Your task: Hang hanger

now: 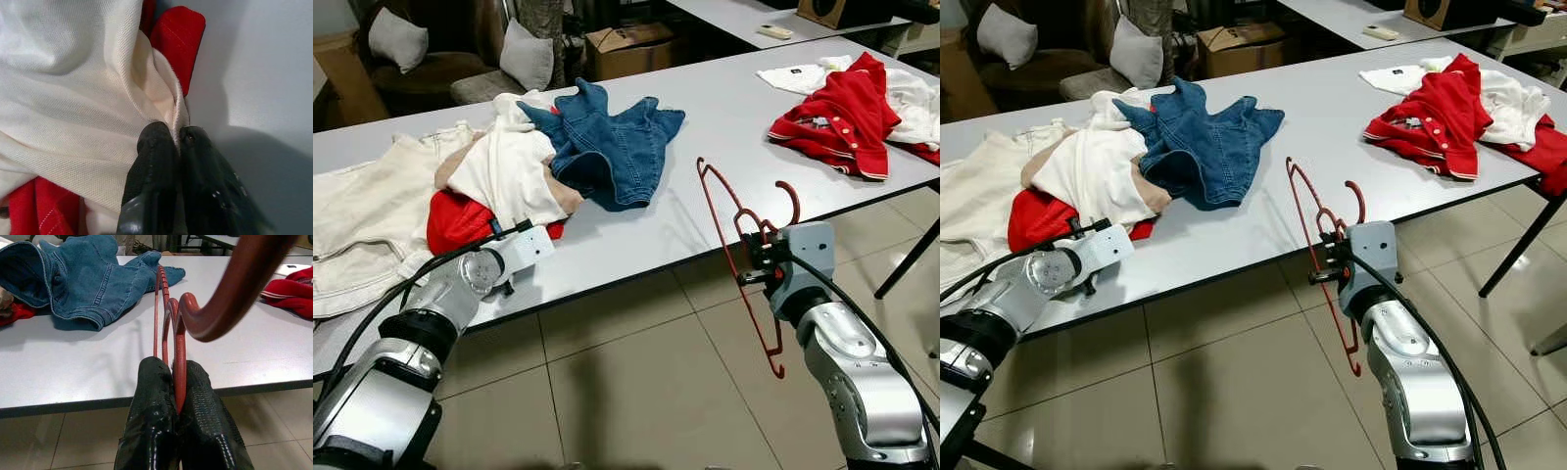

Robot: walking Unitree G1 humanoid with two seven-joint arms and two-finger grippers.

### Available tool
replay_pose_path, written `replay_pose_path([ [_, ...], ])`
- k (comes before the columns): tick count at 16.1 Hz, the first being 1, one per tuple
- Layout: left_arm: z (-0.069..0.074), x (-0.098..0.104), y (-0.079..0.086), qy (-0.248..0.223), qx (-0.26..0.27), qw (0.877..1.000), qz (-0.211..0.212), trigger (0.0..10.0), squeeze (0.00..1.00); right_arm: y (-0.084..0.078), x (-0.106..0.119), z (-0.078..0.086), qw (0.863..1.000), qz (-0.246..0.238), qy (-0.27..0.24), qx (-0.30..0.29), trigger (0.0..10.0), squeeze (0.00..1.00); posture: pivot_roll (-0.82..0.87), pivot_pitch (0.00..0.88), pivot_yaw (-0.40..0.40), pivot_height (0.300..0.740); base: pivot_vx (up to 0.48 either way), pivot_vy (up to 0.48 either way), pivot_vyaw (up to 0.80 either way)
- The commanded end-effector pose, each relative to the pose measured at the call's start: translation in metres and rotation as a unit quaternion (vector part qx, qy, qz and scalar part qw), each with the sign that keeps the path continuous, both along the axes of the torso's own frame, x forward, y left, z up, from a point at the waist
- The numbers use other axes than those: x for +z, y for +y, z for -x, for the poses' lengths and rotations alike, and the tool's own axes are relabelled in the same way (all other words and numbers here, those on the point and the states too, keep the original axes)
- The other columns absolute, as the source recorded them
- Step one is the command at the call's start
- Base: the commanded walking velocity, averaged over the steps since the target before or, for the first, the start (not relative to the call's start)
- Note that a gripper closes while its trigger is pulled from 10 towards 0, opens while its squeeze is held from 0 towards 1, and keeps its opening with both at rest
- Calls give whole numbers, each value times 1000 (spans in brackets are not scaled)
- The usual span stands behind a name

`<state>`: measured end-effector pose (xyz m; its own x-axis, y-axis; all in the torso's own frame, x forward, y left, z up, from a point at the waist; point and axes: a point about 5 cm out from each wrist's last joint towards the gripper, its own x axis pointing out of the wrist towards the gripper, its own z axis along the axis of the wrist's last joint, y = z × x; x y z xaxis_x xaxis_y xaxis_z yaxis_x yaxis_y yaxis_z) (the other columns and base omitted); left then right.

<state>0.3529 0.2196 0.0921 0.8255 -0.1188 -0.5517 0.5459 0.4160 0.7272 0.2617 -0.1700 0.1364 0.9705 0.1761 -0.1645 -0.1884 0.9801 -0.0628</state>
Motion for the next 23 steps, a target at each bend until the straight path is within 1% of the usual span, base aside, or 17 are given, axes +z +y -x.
replay_pose_path([
  [1, 3, -6, 4, 25, 13, 1000, 13, 0, 0, 1, -1, 0, 1000, 2, -1, 5, 10000, 0, -123, 0, 74, 740, 0, 0, 0],
  [2, 3, -6, 4, 26, 15, 999, 24, 0, 0, 1, -2, 0, 1000, 2, -1, 6, 10000, 0, -123, 0, 74, 740, 0, 0, 0],
  [4, 0, 0, 0, 23, 44, 990, 129, 0, 0, 2, 0, 0, 1000, -1, -5, 17, 10000, 0, -121, 0, 75, 740, 0, 0, 0],
  [5, -1, 2, -1, 23, 50, 987, 151, 0, 0, 1, 1, 0, 1000, -1, -6, 20, 10000, 0, -121, 0, 75, 740, 0, 0, 0],
  [6, -4, 8, -2, 22, 63, 977, 204, 0, 0, 0, 3, 0, 1000, -7, -10, 29, 10000, 0, -122, 0, 76, 740, 0, 0, 0],
  [7, -9, 20, -3, 20, 85, 951, 297, 0, 0, 1, 6, 2, 998, -17, -16, 50, 10000, 0, -124, 0, 79, 740, 0, 0, 0],
  [9, -19, 56, -6, 6, 80, 892, 445, 0, 0, 7, 12, 9, 993, -21, -24, 117, 10000, 0, -124, 0, 79, 740, 0, 0, 0],
  [12, -32, 132, -18, -33, 12, 788, 614, 0, 0, 20, 15, 22, 976, -43, -23, 212, 10000, 0, -104, 0, 68, 740, 0, 0, 0],
  [13, -34, 156, -22, -37, -13, 750, 661, 0, 0, 24, 16, 25, 970, -47, -26, 235, 10000, 0, -99, 0, 70, 740, 0, 0, 0],
  [14, -34, 171, -24, -36, -31, 731, 680, 0, 0, 27, 18, 25, 968, -46, -33, 244, 10000, 0, -97, 0, 72, 740, 0, 0, 0],
  [16, -22, 208, -35, -9, -112, 697, 708, 0, 0, 31, 27, 20, 967, -81, -56, 237, 10000, 0, -86, 0, 81, 740, 0, 0, 0],
  [17, -18, 216, -37, -3, -127, 690, 713, 0, 0, 32, 29, 20, 966, -90, -60, 237, 10000, 0, -83, 0, 82, 740, 0, 0, 0],
  [18, -13, 223, -36, -5, -135, 702, 699, 0, 0, 34, 32, 20, 962, -113, -67, 239, 10000, 0, -72, 0, 84, 740, 0, 0, 0],
  [19, -12, 220, -35, -9, -127, 727, 675, 0, 0, 37, 34, 20, 958, -129, -73, 245, 10000, 0, -69, 0, 84, 740, 0, 0, 0],
  [20, -12, 218, -33, -7, -116, 734, 669, 0, 0, 38, 35, 20, 956, -136, -75, 250, 10000, 0, -66, 0, 85, 740, 0, 0, 0],
  [22, -8, 214, -38, 15, -113, 725, 679, 0, 0, 40, 34, 19, 952, -146, -74, 259, 10000, 0, -63, 0, 85, 740, 0, 0, 0],
  [23, -3, 213, -43, 28, -121, 725, 677, 0, 0, 42, 34, 16, 950, -150, -72, 265, 10000, 0, -54, 0, 84, 740, 0, 0, 0],
])
